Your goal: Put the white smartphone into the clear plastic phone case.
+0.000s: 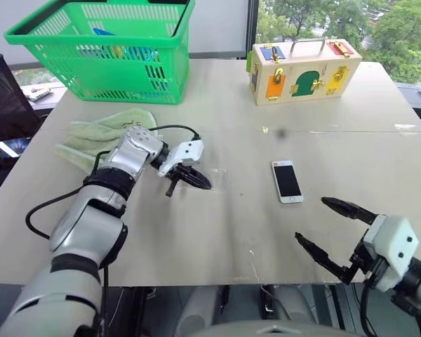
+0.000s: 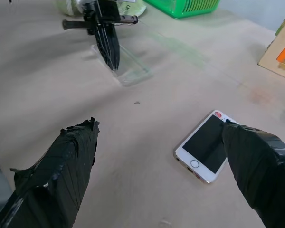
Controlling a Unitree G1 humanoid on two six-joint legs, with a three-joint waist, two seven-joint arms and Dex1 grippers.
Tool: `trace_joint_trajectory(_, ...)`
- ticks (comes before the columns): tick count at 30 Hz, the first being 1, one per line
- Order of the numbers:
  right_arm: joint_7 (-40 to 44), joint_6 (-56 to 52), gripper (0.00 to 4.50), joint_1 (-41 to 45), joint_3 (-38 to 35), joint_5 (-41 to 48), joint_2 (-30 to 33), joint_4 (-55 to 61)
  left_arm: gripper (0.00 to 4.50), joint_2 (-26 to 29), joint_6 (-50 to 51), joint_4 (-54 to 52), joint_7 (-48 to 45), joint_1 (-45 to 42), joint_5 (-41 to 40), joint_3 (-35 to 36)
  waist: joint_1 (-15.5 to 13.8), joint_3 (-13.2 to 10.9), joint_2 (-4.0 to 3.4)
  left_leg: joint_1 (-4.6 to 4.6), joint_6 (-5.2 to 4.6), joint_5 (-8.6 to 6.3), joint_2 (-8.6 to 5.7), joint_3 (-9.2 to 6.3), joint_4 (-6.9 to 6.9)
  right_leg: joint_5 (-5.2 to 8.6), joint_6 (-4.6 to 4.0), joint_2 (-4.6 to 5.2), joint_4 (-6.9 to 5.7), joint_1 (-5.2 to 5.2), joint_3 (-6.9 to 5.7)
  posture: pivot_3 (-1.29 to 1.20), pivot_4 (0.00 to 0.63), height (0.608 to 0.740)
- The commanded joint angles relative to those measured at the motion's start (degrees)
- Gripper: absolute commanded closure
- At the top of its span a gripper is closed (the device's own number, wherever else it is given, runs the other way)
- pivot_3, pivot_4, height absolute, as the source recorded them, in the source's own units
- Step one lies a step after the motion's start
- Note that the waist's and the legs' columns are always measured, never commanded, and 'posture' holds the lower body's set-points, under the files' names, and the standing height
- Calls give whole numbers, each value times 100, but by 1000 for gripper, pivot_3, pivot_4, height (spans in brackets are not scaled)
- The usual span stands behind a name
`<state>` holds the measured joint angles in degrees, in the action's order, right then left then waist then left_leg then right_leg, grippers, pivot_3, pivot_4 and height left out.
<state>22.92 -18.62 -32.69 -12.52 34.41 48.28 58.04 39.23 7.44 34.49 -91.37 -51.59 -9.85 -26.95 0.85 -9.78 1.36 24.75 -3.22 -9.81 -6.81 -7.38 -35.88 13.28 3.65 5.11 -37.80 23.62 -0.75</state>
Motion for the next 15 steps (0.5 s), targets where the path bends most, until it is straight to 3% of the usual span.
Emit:
trace_joint_trajectory(1, -270, -556, 0, 496, 223, -41, -12, 126, 4431, 76, 1203, -1753, 598, 525, -212, 412, -15, 0, 0, 0, 0, 0, 0, -1, 0, 4, -7, 0, 0, 0, 0, 0, 150, 740)
trace_joint_trajectory(4, -393, -992, 0, 1001, 463, -85, -102, 14, 4431, -10, 1527, -2445, 1013, 914, -86, 495, -51, 0, -1, -1, 1, 0, 0, -2, -1, 13, -22, 0, 1, -1, 0, 0, 150, 740)
trace_joint_trajectory(11, -1012, -2494, 0, 2331, 1056, 93, -682, -874, 4431, -635, 1708, -2401, 1851, 1064, 291, 445, -146, -2, -4, -5, 1, 0, 0, 0, -1, 12, -22, -2, 2, 1, 0, 0, 150, 740)
trace_joint_trajectory(14, -1231, -2919, 0, 3162, 1575, -125, -1115, -1290, 3762, -556, 1917, -2742, 1750, 1197, -99, 841, -107, -3, -4, 0, 1, 0, -1, 3, -1, 1, -39, -2, -1, 4, 3, 0, 150, 740)
trace_joint_trajectory(15, -1326, -3047, 0, 3381, 1719, -227, -1255, -1419, 3221, -520, 1897, -2804, 1773, 1249, -182, 978, -78, -8, -12, -3, 1, 0, 0, 5, 4, 0, -41, -4, -1, 8, 6, 0, 150, 740)
